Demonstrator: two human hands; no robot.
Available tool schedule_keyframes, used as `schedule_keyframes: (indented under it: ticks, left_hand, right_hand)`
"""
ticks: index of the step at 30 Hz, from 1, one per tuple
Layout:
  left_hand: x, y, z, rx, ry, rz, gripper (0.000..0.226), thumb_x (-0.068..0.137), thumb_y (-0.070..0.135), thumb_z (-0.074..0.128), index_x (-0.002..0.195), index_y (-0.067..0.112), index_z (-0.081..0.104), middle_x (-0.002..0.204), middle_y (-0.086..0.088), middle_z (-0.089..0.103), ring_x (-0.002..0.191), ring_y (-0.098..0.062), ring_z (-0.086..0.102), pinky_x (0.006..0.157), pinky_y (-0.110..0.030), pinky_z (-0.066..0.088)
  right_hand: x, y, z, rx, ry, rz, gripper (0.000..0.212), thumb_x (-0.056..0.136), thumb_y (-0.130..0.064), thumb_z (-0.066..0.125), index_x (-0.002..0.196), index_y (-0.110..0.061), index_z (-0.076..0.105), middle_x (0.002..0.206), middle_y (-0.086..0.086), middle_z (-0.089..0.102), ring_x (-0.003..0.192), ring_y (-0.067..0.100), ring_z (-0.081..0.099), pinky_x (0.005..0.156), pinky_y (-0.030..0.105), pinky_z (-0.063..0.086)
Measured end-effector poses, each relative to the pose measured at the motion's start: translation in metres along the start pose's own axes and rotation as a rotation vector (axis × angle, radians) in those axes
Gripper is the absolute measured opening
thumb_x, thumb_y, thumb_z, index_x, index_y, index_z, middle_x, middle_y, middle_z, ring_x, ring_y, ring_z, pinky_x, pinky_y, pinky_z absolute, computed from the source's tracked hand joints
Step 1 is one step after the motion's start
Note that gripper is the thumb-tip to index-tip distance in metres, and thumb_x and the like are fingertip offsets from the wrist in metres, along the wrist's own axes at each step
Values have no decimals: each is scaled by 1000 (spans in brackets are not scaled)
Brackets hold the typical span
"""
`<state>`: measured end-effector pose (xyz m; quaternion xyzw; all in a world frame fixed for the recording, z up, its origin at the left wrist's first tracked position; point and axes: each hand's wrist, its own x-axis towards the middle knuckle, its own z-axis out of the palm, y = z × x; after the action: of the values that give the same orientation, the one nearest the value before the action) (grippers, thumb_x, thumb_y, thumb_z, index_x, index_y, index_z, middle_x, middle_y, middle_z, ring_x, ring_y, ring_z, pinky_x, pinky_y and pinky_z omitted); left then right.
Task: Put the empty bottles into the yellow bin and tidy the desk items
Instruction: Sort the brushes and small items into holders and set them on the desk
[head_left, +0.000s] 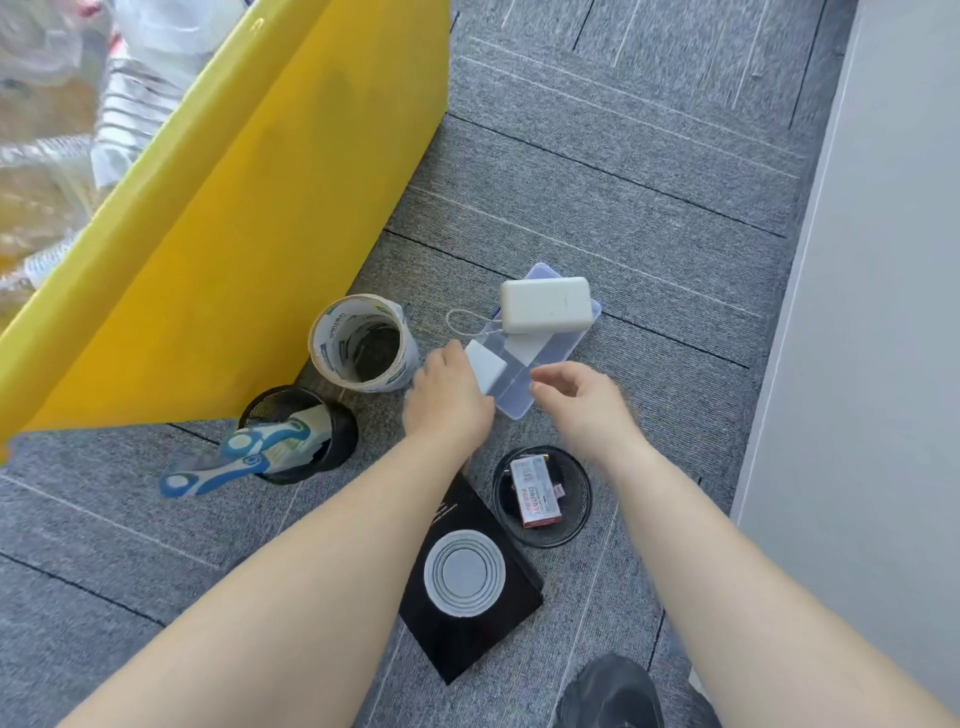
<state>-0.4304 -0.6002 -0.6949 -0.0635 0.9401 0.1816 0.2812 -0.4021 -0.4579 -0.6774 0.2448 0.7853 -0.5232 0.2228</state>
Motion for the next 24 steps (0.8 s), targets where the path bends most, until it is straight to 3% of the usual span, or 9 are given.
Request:
schedule_keyframes:
  ticks: [3,6,9,12,15,18,21,24]
  left_hand:
    - [4,3,1,92,31,-2,58,83,33,68,127,10,38,131,-11,43,123,-32,43,91,-44,41]
    - [1,7,-5,169,91,52,51,80,34,68,119,10,45,123,-10,48,114,-31,47,81,-40,43]
    - [-15,7,-13,77,203,236,51,77,36,66,118,14,47,115,-6,50,106,-27,49,78,-38,42]
    - [-36,4,-25,-46,241,468,54,72,29,70,120,13,52,113,-5,53,104,-26,52,82,-39,46]
    - [-52,-2,-36,-98,258,551,56,71,26,74,121,12,53,118,-4,54,107,-24,52,87,-40,46]
    - [-69,-16,-38,-105,326,568,47,73,32,74,114,16,59,117,-3,53,106,-21,51,88,-36,45]
    - [-91,-31,-24,12,293,751,23,80,43,64,94,25,69,121,-3,55,113,-27,51,91,-44,43]
    - [-111,-36,-2,250,123,884,36,87,60,43,101,41,70,148,-3,39,139,-31,29,111,-48,20]
  right_hand:
    - [0,4,-3,45,27,12,16,91,-16,59,105,-15,66,93,-5,66,79,3,60,66,11,45]
    - [-2,7,-8,74,33,46,15,91,-17,60,105,-15,65,93,-6,66,80,1,59,63,8,43]
    - [-5,3,-14,150,-2,42,21,89,-24,64,109,-16,64,101,-5,67,87,2,62,62,6,44]
    - [-12,-8,-20,270,-154,18,28,85,-24,69,112,-19,62,106,-4,69,94,2,63,74,11,47]
    - [-22,-18,-22,297,-230,-35,20,85,-12,68,104,-15,63,98,3,71,82,5,64,71,15,50]
    - [-32,-18,-25,209,-86,-54,23,81,-11,71,102,-12,62,99,8,69,84,12,62,78,29,50]
    - [-43,-8,-32,196,84,-42,22,79,-13,70,99,-13,61,93,4,67,80,12,60,73,28,49]
    - [-56,8,-37,251,171,-34,20,78,-13,71,95,-17,61,92,3,67,81,14,59,75,31,47]
